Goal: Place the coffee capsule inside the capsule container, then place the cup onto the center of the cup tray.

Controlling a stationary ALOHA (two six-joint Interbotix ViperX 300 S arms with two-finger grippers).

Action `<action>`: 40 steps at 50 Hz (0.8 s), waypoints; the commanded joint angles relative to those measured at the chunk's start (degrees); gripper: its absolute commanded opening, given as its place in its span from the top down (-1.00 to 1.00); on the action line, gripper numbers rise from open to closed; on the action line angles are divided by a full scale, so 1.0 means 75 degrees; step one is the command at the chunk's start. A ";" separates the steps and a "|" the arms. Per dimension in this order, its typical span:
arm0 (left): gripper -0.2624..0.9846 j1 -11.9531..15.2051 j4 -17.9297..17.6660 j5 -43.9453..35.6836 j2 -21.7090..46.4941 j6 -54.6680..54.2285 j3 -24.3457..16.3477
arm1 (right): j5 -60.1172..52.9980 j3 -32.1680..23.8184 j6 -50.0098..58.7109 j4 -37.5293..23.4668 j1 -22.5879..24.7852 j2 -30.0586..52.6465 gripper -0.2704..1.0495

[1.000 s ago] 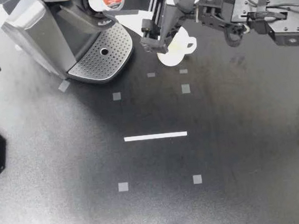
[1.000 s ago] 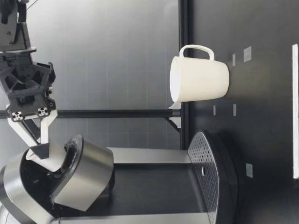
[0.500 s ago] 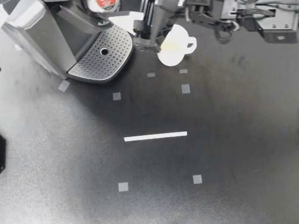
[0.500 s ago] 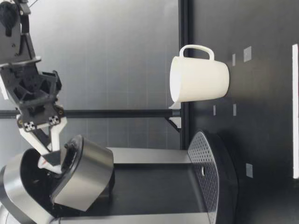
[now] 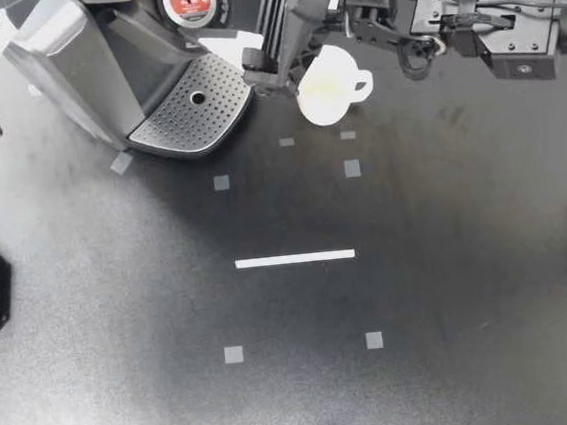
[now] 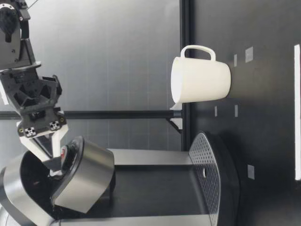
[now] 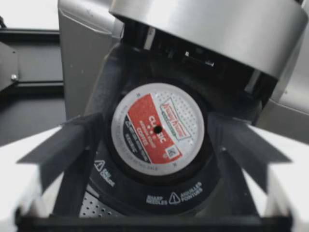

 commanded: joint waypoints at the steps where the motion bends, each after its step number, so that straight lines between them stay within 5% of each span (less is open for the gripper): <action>1: 0.48 0.0000 0.0012 0.0012 0.0035 0.0000 -0.0059 | -0.0105 -0.0105 0.0012 0.0012 -0.0047 -0.0223 -0.69; 8: 0.48 0.0000 0.0012 0.0422 0.0000 0.0000 -0.0047 | -0.0129 0.0105 0.0047 0.0047 -0.0035 -0.0457 -0.69; 20: 0.48 0.0000 0.0059 0.3070 0.0000 -0.0012 -0.0035 | -0.0750 0.1277 0.0141 0.0234 0.0176 -0.1453 -0.69; 31: 0.48 0.0000 0.0668 0.4605 0.0105 -0.0023 -0.0070 | -0.1418 0.2309 0.0340 0.0281 0.0551 -0.2332 -0.67; 40: 0.48 0.0199 0.0914 0.4887 0.0340 -0.0023 -0.0316 | -0.2074 0.3012 0.0820 0.0281 0.0668 -0.2777 -0.55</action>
